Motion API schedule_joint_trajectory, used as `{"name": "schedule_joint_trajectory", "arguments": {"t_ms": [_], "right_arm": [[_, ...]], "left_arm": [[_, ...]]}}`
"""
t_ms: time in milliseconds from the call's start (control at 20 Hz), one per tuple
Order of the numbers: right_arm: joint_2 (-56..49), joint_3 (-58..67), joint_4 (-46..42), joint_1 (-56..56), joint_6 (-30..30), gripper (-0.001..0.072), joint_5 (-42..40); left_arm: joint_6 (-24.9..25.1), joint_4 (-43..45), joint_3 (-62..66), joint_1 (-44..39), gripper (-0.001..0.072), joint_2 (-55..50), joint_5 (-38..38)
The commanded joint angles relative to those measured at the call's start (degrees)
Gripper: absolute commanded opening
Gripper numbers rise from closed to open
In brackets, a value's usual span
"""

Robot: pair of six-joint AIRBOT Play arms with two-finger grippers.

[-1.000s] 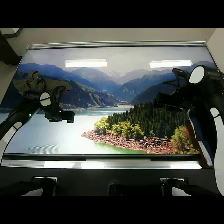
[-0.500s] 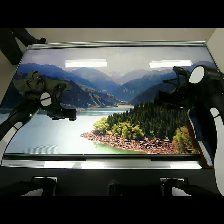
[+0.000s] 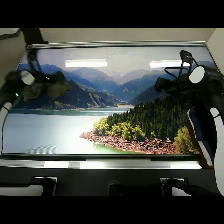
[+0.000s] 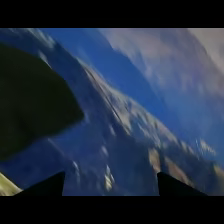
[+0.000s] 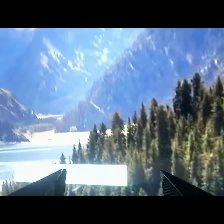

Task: Fold the shirts.

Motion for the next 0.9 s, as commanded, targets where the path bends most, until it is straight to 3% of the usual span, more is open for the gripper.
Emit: {"name": "schedule_joint_trajectory", "arguments": {"t_ms": [0,100,250,600,650,700,800,850], "right_arm": [[0.0,0.0,2.5,0.0,0.0,0.0679,-0.9],[-0.1,0.0,4.1,0.1,0.0,0.0679,0.6],[-0.1,0.0,5.3,0.1,0.0,0.0679,1.5],[-0.1,0.0,6.0,0.1,0.0,0.0679,3.1],[-0.1,0.0,6.2,0.1,0.0,0.0679,3.7],[-0.1,0.0,6.8,0.1,0.0,0.0679,4.3],[-0.1,0.0,7.6,0.1,0.0,0.0679,5.0],[-0.1,0.0,7.7,0.1,0.0,0.0678,5.0]], "left_arm": [[-9.9,-0.3,21.4,14.9,0.072,-13.0,-12.0],[-12.6,-5.9,24.9,21.2,0.072,-18.0,-16.9],[-12.5,-17.0,22.8,25.4,0.072,-22.5,-14.8],[-12.1,-19.0,22.8,22.9,0.072,-30.7,-5.3],[-10.2,-20.9,22.8,22.8,0.0719,-31.5,-4.4],[-8.7,-22.6,22.8,22.7,0.0645,-32.0,-3.6],[-7.3,-23.3,22.8,22.7,0.0042,-31.7,-3.2],[-4.3,-23.4,23.1,22.7,0.0034,-30.9,-3.2]]}}
